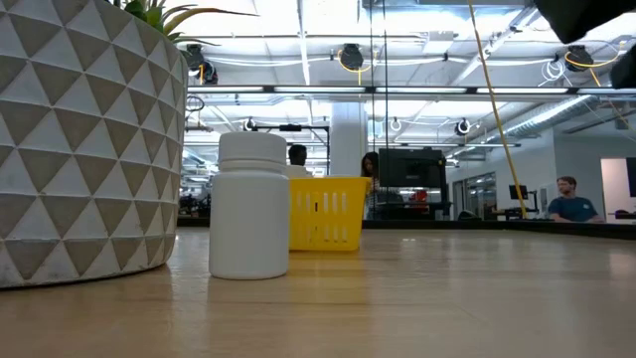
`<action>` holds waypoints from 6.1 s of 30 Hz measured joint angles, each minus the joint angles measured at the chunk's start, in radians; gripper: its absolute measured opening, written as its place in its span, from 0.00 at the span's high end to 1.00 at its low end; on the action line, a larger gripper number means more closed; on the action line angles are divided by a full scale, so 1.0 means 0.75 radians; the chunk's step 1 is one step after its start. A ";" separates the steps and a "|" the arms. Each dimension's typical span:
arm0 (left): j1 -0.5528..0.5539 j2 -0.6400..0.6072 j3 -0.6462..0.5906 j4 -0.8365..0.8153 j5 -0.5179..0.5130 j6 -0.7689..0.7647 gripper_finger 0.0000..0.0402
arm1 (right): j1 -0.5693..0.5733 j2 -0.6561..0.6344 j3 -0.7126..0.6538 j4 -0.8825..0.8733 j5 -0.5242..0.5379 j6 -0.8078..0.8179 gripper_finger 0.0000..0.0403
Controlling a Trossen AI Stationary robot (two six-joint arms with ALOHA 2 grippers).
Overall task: Pick and place pill bottles into a basket
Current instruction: Put the white pill bottle into the yellow bin
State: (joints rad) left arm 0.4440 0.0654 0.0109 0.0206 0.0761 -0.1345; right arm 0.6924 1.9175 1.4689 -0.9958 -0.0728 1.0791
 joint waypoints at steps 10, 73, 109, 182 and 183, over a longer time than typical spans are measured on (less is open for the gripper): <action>0.000 0.000 0.000 0.000 0.002 -0.001 0.30 | -0.067 -0.185 -0.003 -0.034 0.353 -0.118 0.62; 0.000 0.081 -0.001 0.005 0.002 0.000 0.30 | -0.790 0.002 0.309 0.141 0.020 -1.311 0.62; -0.001 0.087 -0.001 0.001 0.003 0.000 0.30 | -0.843 0.021 0.072 0.335 -0.050 -1.284 0.63; 0.000 0.088 -0.001 0.002 0.014 -0.006 0.30 | -0.848 -0.235 0.070 0.405 0.098 -1.203 0.57; 0.000 0.087 -0.001 0.002 0.014 -0.006 0.30 | -0.843 -0.234 0.070 0.388 0.100 -1.202 0.57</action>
State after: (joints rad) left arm 0.4438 0.1307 0.0105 0.0219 0.0868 -0.1387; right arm 0.0602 1.7423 1.5211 -0.7046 0.0023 0.1779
